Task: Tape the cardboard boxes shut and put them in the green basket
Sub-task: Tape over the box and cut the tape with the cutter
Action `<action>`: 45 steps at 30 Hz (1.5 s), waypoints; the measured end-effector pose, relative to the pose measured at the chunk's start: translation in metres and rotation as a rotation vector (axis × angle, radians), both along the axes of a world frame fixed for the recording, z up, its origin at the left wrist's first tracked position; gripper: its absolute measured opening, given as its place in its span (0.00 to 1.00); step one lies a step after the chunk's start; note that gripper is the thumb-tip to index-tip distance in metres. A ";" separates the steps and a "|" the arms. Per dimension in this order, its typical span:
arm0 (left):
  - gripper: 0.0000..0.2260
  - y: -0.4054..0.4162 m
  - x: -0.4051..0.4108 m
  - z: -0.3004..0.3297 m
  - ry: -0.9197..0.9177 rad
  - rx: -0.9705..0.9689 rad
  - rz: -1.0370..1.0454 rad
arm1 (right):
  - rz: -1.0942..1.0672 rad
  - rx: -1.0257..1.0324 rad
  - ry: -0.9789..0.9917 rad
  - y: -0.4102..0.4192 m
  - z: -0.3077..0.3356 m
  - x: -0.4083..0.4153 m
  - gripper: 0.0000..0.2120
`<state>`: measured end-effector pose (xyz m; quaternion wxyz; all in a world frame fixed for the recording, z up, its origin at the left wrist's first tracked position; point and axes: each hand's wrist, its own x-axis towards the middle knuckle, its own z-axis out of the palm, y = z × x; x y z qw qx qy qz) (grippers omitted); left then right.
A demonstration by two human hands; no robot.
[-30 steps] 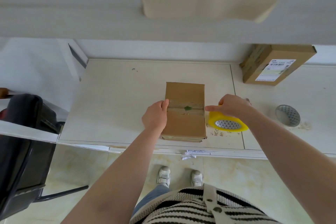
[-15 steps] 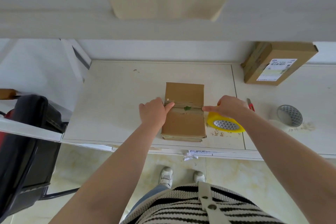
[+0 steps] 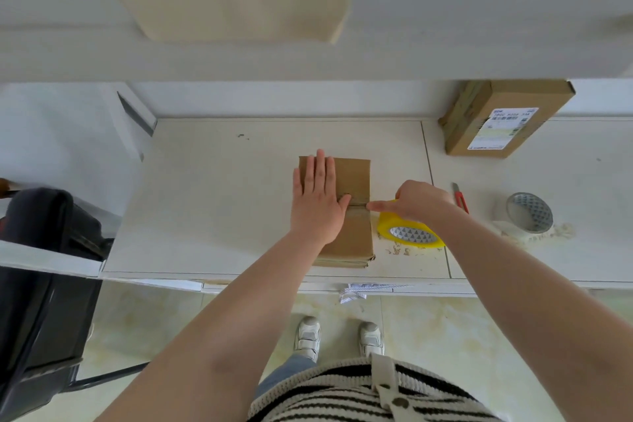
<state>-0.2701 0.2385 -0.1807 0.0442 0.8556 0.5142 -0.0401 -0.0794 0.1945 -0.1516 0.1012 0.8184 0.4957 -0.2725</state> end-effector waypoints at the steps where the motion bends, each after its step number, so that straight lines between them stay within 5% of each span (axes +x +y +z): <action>1: 0.34 -0.003 0.003 0.001 -0.008 0.013 0.020 | -0.003 0.001 0.000 0.000 0.000 0.001 0.42; 8: 0.39 -0.024 0.016 -0.002 -0.075 -0.074 0.199 | 0.043 0.054 0.017 -0.003 -0.004 0.005 0.39; 13: 0.39 -0.019 0.005 -0.002 -0.081 -0.113 0.125 | 0.075 0.130 0.412 -0.013 -0.002 0.028 0.28; 18: 0.45 -0.018 0.001 0.001 -0.056 -0.154 0.089 | 0.101 0.142 -0.017 -0.024 0.003 0.034 0.33; 20: 0.48 -0.016 -0.003 0.002 -0.071 -0.164 0.099 | 0.100 0.140 -0.049 -0.022 0.008 0.029 0.32; 28: 0.58 0.016 -0.039 0.024 -0.357 -0.466 0.305 | 0.074 0.257 0.259 -0.004 0.028 -0.010 0.28; 37: 0.56 0.028 -0.060 0.040 -0.596 -0.774 0.464 | 0.149 0.286 0.059 0.024 0.057 -0.046 0.27; 45: 0.50 0.014 -0.062 0.026 -1.224 -1.045 0.584 | 0.254 0.284 0.198 0.039 0.111 -0.037 0.26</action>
